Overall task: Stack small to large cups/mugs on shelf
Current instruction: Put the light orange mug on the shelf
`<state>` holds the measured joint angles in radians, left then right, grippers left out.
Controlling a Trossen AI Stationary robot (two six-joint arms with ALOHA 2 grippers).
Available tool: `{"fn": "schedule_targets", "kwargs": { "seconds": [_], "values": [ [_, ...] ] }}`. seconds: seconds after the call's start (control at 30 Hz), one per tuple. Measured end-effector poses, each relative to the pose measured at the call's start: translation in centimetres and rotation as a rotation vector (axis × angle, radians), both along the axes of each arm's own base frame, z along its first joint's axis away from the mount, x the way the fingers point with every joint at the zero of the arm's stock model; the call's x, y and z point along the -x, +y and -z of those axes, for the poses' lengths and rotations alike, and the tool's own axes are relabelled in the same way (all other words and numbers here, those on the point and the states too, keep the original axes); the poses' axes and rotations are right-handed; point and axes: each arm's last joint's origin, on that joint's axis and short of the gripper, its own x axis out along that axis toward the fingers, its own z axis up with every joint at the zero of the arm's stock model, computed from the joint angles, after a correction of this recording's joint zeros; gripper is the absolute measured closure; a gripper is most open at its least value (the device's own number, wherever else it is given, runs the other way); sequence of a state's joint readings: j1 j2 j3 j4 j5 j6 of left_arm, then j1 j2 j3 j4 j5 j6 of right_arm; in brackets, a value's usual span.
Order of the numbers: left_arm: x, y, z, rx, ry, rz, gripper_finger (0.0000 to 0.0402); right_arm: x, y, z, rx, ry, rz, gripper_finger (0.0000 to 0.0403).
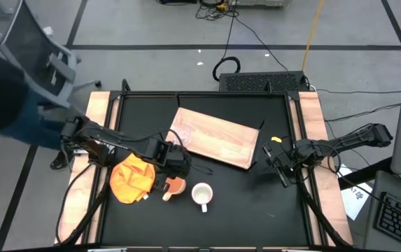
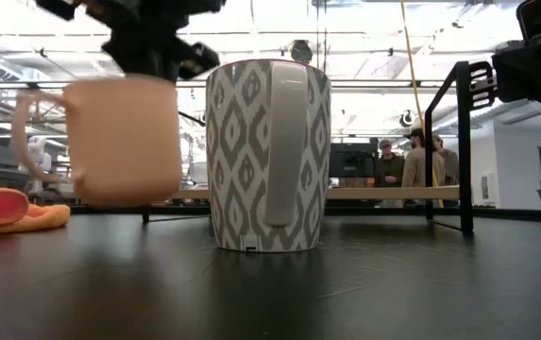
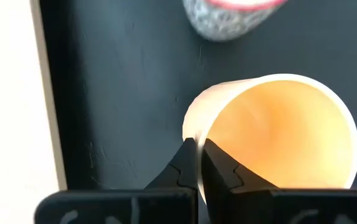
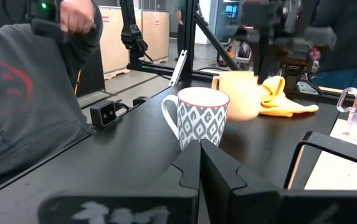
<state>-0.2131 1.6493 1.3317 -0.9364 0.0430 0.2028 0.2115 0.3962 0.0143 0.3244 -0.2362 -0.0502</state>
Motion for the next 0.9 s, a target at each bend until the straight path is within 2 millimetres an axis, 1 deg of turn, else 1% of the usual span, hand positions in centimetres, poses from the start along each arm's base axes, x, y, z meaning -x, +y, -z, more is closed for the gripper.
{"fn": "schedule_targets", "kwargs": {
  "seconds": [0.1,0.2,0.53,0.9],
  "values": [
    [-0.3,-0.2,-1.3,0.008,-0.032,0.008,0.0399,0.0,0.0,0.0,0.000,0.000,0.000,0.0403],
    [-0.4,-0.3,-1.8,0.013,-0.045,0.012,0.0399,0.0,0.0,0.0,0.000,0.000,0.000,0.0403],
    [-0.4,-0.3,-1.8,0.000,-0.042,0.083,0.0399,0.0,0.0,0.0,-0.008,0.004,0.001,0.0403],
    [-0.4,-0.3,-2.0,0.004,-0.062,0.081,0.0399,0.0,0.0,0.0,-0.008,0.004,0.001,0.0403]
  ]
}}
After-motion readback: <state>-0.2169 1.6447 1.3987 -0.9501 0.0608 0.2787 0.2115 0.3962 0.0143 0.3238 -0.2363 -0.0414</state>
